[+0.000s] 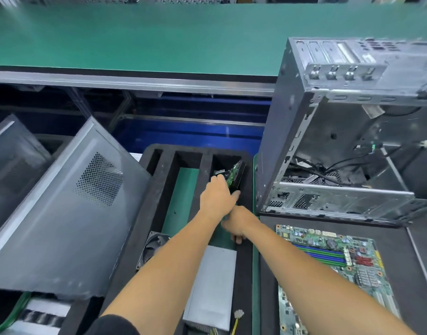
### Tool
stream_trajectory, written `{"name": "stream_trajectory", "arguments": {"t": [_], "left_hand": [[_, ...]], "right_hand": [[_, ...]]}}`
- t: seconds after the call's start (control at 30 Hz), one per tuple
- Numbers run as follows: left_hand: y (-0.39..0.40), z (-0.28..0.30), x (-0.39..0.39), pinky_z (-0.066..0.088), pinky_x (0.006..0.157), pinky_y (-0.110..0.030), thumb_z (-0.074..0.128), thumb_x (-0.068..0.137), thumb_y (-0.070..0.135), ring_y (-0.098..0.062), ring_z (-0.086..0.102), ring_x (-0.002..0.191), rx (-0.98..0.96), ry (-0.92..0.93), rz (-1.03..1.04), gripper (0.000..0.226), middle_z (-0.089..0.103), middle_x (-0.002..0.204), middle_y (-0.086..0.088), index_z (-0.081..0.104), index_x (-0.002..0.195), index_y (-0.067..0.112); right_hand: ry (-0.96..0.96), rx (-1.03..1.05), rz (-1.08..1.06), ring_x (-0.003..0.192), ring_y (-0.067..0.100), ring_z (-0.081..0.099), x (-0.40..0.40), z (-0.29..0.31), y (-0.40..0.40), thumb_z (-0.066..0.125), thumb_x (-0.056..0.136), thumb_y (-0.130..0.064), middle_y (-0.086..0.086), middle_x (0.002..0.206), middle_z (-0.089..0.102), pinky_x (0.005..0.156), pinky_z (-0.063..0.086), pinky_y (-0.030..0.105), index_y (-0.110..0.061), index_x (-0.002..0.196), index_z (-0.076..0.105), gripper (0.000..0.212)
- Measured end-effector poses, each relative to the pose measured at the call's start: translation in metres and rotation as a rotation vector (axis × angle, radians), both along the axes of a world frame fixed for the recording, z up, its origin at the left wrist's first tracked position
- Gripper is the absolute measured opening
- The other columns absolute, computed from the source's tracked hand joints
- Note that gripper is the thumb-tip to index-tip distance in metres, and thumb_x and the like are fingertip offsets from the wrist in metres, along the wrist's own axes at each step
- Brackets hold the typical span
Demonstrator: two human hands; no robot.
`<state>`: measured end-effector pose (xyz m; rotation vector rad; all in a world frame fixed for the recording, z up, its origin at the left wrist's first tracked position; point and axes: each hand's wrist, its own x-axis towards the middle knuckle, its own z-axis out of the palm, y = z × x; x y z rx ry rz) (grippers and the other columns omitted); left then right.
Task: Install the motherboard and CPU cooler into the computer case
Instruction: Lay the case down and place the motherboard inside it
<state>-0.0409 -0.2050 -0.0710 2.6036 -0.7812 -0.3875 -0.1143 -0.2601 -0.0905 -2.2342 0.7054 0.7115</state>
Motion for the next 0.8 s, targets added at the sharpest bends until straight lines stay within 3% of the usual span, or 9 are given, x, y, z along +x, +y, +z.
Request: {"name": "stream_trajectory", "arguments": {"t": [0.1, 0.17, 0.4, 0.57, 0.7, 0.8], "left_hand": [[-0.018, -0.007, 0.005, 0.048, 0.084, -0.042, 0.058, 0.086, 0.051, -0.028, 0.050, 0.111, -0.031, 0.001, 0.005, 0.060, 0.047, 0.122, -0.009, 0.040, 0.122, 0.008], [-0.029, -0.011, 0.010, 0.047, 0.086, -0.041, 0.060, 0.085, 0.053, -0.027, 0.050, 0.113, -0.036, 0.003, 0.015, 0.061, 0.049, 0.123, -0.009, 0.041, 0.123, 0.009], [-0.047, -0.015, 0.022, 0.047, 0.074, -0.038, 0.061, 0.087, 0.044, -0.029, 0.059, 0.099, -0.022, -0.042, 0.047, 0.047, 0.060, 0.108, -0.012, 0.049, 0.108, 0.004], [-0.046, -0.009, 0.035, 0.037, 0.060, -0.033, 0.051, 0.094, 0.017, -0.035, 0.063, 0.089, 0.024, -0.148, 0.010, 0.016, 0.065, 0.094, -0.016, 0.054, 0.088, 0.002], [-0.027, -0.003, 0.060, 0.039, 0.062, -0.032, 0.053, 0.092, 0.021, -0.038, 0.062, 0.084, -0.105, -0.066, 0.199, 0.025, 0.063, 0.089, -0.020, 0.049, 0.072, 0.006], [-0.013, 0.003, 0.075, 0.035, 0.061, -0.030, 0.056, 0.088, 0.025, -0.030, 0.052, 0.069, -0.195, -0.023, 0.296, 0.037, 0.054, 0.071, -0.009, 0.037, 0.059, 0.009]], "right_hand": [[-0.010, 0.054, -0.004, 0.035, 0.009, 0.054, 0.004, -0.006, -0.005, 0.044, 0.093, -0.020, 0.005, 0.065, 0.069, 0.044, 0.040, 0.021, -0.005, 0.103, 0.060, 0.024], [-0.071, 0.139, -0.064, 0.034, 0.010, 0.051, 0.002, -0.010, -0.011, 0.045, 0.092, -0.016, 0.007, 0.066, 0.070, 0.049, 0.044, 0.023, -0.001, 0.101, 0.057, 0.021], [-0.084, 0.187, -0.097, 0.036, 0.014, 0.050, 0.006, -0.014, -0.017, 0.043, 0.095, -0.019, 0.009, 0.063, 0.066, 0.048, 0.043, 0.022, -0.004, 0.104, 0.048, 0.019], [-0.069, 0.142, -0.102, 0.027, 0.010, 0.046, 0.009, -0.019, -0.017, 0.044, 0.094, -0.020, 0.011, 0.058, 0.065, 0.031, 0.029, 0.010, -0.008, 0.078, 0.048, 0.020], [-0.075, 0.134, -0.126, 0.028, 0.012, 0.048, 0.010, -0.023, -0.016, 0.047, 0.092, -0.019, 0.010, 0.053, 0.064, 0.030, 0.029, 0.010, -0.008, 0.074, 0.050, 0.021], [-0.073, 0.148, -0.126, 0.027, 0.012, 0.048, 0.011, -0.023, -0.016, 0.048, 0.090, -0.018, 0.009, 0.048, 0.063, 0.031, 0.031, 0.011, -0.007, 0.074, 0.052, 0.020]]}}
